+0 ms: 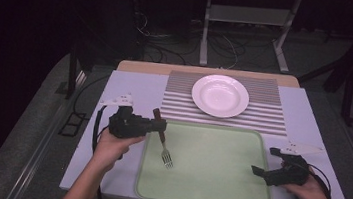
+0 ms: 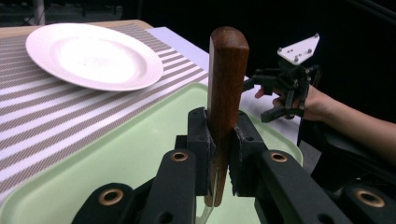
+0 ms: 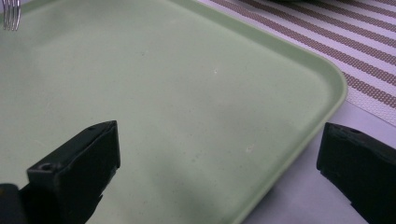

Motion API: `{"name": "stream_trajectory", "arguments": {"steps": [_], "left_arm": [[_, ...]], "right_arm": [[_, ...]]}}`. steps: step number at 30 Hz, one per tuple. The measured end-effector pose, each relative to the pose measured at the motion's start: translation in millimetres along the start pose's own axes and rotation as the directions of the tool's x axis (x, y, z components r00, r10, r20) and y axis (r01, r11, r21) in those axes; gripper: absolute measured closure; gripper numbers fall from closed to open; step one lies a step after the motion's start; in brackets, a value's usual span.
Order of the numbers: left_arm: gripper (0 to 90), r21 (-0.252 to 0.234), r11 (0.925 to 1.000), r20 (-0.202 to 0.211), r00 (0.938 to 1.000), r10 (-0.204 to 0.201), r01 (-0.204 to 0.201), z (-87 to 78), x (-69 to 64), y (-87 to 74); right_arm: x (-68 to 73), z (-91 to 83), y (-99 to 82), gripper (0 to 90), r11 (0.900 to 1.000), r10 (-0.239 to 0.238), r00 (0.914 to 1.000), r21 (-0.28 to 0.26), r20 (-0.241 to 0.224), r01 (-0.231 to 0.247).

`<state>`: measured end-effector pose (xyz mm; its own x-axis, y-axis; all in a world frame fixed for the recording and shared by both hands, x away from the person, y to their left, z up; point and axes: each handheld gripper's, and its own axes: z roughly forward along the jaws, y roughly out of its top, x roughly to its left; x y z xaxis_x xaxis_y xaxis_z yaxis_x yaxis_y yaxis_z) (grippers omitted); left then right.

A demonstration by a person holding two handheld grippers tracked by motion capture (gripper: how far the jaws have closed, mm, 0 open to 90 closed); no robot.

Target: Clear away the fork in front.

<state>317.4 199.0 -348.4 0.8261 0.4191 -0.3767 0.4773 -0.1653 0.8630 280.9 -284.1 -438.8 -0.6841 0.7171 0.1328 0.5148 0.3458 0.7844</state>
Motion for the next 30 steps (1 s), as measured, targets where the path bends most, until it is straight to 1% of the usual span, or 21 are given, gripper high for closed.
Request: {"name": "stream_trajectory", "arguments": {"steps": [3, 5, 12, 14, 18, 22, 25, 26, 27, 30], "left_arm": [[80.2, 0.000, 1.0000, -0.008, 0.9999, -0.008, 0.008, -3.6, 0.2, -5.3], [80.2, 0.010, 0.9998, -0.015, 0.9998, -0.014, 0.014, -3.4, 1.5, -7.8], [80.1, 0.037, 0.9992, -0.018, 0.9997, -0.016, 0.016, 3.6, 5.0, -13.4], [80.0, 0.034, 0.9992, -0.017, 0.9997, -0.018, 0.019, 4.9, 5.3, -14.2], [79.7, 0.036, 0.9991, -0.028, 0.9994, -0.020, 0.021, 7.1, 8.0, -13.4], [78.8, 0.043, 0.9989, -0.047, 0.9987, -0.019, 0.021, 12.0, 13.0, -11.4], [78.1, 0.053, 0.9982, -0.057, 0.9980, -0.027, 0.030, 17.8, 19.5, -9.4], [77.6, 0.057, 0.9976, -0.063, 0.9973, -0.036, 0.040, 21.3, 23.5, -8.5], [77.5, 0.057, 0.9976, -0.063, 0.9973, -0.036, 0.040, 21.3, 23.5, -8.5], [77.0, 0.063, 0.9965, -0.072, 0.9962, -0.051, 0.055, 27.7, 29.9, -7.5]], "right_arm": [[0.8, 0.6, -0.2, 0.0, 1.0000, -0.001, 1.0000, 0.002, -0.004, 0.001], [1.2, 0.7, 0.0, 0.0, 1.0000, -0.004, 1.0000, 0.001, -0.005, 0.004], [1.8, 0.2, 0.8, 0.0, 1.0000, -0.005, 1.0000, -0.005, -0.008, 0.005], [1.4, -0.2, 1.2, 0.0, 0.9999, -0.006, 1.0000, -0.009, -0.006, 0.005], [1.9, -1.1, 1.3, 0.0, 0.9999, -0.008, 1.0000, -0.014, -0.005, 0.008], [2.2, -1.7, 2.2, 0.0, 0.9997, -0.011, 0.9999, -0.022, -0.005, 0.011], [2.3, -1.2, 2.7, 0.0, 0.9997, -0.012, 0.9999, -0.022, -0.006, 0.012], [2.4, -0.7, 3.2, 0.0, 0.9997, -0.010, 0.9999, -0.024, -0.009, 0.009], [2.4, -0.7, 3.2, 0.0, 0.9997, -0.010, 0.9999, -0.024, -0.009, 0.009], [2.1, -0.4, 3.6, 0.0, 0.9996, -0.007, 0.9999, -0.027, -0.012, 0.006]]}}
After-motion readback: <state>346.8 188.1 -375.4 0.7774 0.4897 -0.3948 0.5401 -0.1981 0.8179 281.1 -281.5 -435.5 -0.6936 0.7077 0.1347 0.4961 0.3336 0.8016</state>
